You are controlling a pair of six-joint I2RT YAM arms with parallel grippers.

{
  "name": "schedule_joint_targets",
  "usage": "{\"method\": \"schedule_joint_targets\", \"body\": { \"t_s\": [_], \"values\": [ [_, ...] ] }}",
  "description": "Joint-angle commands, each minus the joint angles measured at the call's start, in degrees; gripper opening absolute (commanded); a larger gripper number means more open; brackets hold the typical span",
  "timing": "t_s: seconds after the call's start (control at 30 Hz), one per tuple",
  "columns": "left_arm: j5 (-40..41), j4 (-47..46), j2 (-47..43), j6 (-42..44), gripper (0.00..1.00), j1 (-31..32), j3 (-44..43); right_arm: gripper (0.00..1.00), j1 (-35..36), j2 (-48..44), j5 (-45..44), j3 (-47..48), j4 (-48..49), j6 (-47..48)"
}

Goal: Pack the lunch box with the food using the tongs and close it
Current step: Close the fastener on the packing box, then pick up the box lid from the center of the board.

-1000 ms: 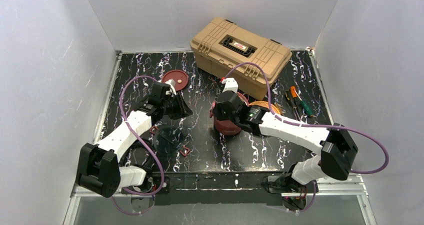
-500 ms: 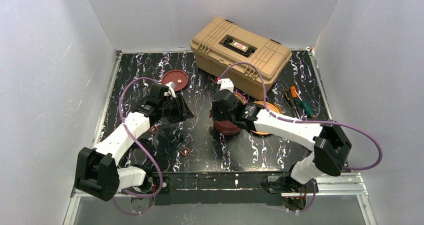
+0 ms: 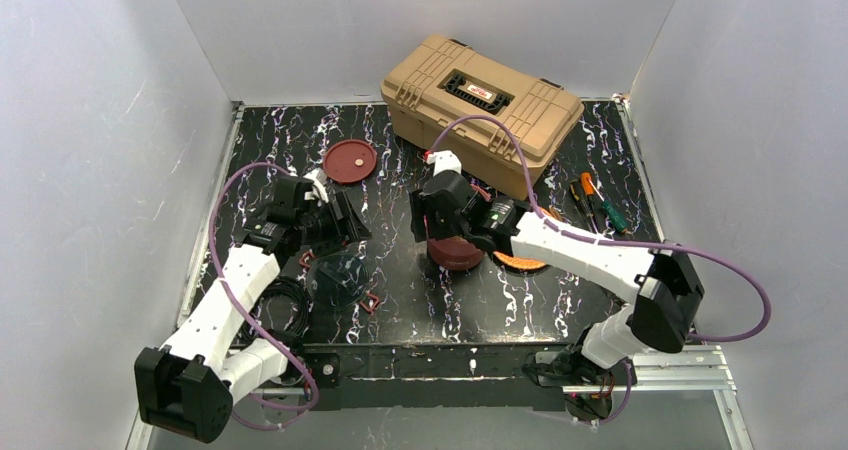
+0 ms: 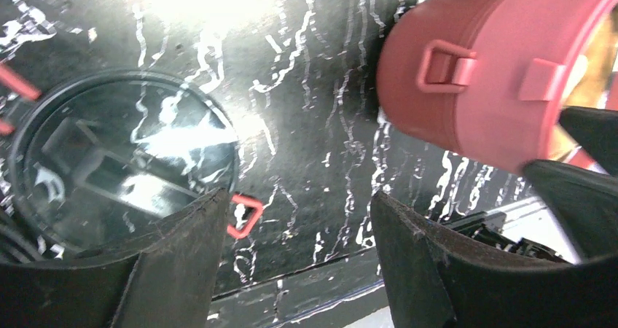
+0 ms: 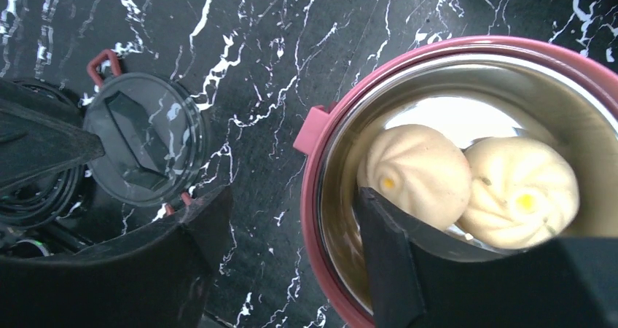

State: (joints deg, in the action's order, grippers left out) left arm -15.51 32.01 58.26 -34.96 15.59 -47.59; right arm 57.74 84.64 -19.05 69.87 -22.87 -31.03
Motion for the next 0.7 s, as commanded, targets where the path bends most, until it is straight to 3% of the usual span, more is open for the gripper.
{"method": "schedule_joint_targets", "body": {
  "t_s": [0.0, 0.2, 0.47, 0.53, 0.67],
  "values": [
    [5.3, 8.3, -3.6, 0.1, 0.69, -1.4, 1.6, 0.78, 0.0, -6.1, -1.8, 3.2, -0.5, 3.6],
    [10.5, 11.5, -7.1, -4.3, 0.68, -2.2, 3.7, 0.89, -2.1, -9.9, -5.6, 3.1, -2.4, 7.2],
    [10.3, 5.9, -9.2, -9.7, 0.64, -3.7, 8.1, 0.92, -17.8, -14.8, 6.8, -0.5, -0.1, 9.8],
    [9.2, 2.4, -6.9, -8.9, 0.64, -4.0, 6.0, 0.92, -20.6, -15.5, 8.3, -1.4, 0.2, 10.4],
    [12.2, 1.8, 7.3, -1.6, 0.61, -5.5, -5.7, 0.91, -24.9, -17.5, 8.6, -3.1, -0.1, 10.7]
  ]
}}
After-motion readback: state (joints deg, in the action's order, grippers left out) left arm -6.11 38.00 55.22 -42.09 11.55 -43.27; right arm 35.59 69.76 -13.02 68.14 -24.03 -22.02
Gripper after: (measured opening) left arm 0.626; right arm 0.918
